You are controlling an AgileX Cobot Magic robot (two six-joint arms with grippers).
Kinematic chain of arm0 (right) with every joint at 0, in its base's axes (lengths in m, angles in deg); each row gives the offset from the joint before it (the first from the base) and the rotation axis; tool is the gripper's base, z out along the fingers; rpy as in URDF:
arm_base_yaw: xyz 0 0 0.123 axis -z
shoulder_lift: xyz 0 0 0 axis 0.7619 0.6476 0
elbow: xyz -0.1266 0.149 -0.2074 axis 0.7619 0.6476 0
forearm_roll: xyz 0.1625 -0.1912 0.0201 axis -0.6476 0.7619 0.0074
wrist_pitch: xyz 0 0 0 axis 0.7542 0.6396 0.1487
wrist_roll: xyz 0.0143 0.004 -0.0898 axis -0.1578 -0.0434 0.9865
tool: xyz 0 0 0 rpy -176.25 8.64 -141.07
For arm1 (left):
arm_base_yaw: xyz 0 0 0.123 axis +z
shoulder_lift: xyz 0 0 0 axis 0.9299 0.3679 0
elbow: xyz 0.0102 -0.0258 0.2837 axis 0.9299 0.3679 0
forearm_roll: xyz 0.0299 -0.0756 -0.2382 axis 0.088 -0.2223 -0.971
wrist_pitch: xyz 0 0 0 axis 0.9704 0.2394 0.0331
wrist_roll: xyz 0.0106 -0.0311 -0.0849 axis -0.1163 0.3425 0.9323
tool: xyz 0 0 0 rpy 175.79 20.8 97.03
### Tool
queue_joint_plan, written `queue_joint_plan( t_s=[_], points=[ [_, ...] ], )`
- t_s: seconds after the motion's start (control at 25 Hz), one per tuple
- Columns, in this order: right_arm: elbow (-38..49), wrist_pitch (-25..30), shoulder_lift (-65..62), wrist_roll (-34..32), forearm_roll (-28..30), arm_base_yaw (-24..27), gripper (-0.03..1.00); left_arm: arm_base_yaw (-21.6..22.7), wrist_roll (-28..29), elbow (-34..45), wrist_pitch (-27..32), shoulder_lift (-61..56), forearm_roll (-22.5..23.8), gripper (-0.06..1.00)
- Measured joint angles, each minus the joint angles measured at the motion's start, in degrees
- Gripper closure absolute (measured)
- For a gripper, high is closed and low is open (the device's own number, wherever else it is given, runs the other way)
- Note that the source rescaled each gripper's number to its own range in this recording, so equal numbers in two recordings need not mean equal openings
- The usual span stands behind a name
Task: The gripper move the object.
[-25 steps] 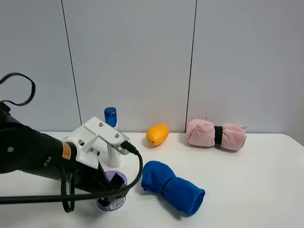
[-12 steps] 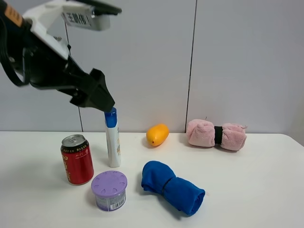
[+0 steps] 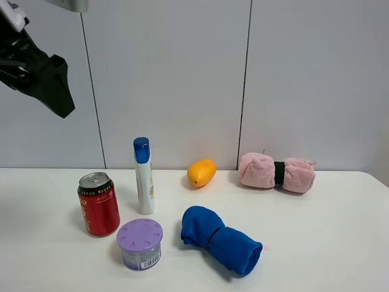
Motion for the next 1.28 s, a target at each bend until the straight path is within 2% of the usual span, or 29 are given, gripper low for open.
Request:
queue_joint_plan(
  t_s=[0.2, 0.36, 0.64, 0.76, 1.0, 1.12, 1.28],
  points=[
    [0.0, 0.0, 0.0, 0.0, 0.0, 0.0, -0.03, 11.4, 0.0, -0.4, 0.6, -1.2, 0.2, -0.03],
    [0.0, 0.0, 0.0, 0.0, 0.0, 0.0, -0.03, 20.0, -0.1, -0.4, 3.6, -5.0, 0.4, -0.03],
    [0.0, 0.0, 0.0, 0.0, 0.0, 0.0, -0.03, 29.0, -0.1, -0.4, 15.3, -16.5, -0.3, -0.03],
    [0.0, 0.0, 0.0, 0.0, 0.0, 0.0, -0.03, 31.3, -0.1, -0.4, 19.2, -22.7, -0.9, -0.03],
    [0.0, 0.0, 0.0, 0.0, 0.0, 0.0, -0.03, 31.7, 0.0, 1.8, 19.7, -36.7, -4.6, -0.03],
    [0.0, 0.0, 0.0, 0.0, 0.0, 0.0, -0.03, 31.7, 0.0, 6.7, 19.8, -43.3, -7.3, -0.03],
    [0.0, 0.0, 0.0, 0.0, 0.0, 0.0, -0.03, 31.7, 0.0, 16.9, 18.4, -52.3, -7.9, -0.03]
  ],
)
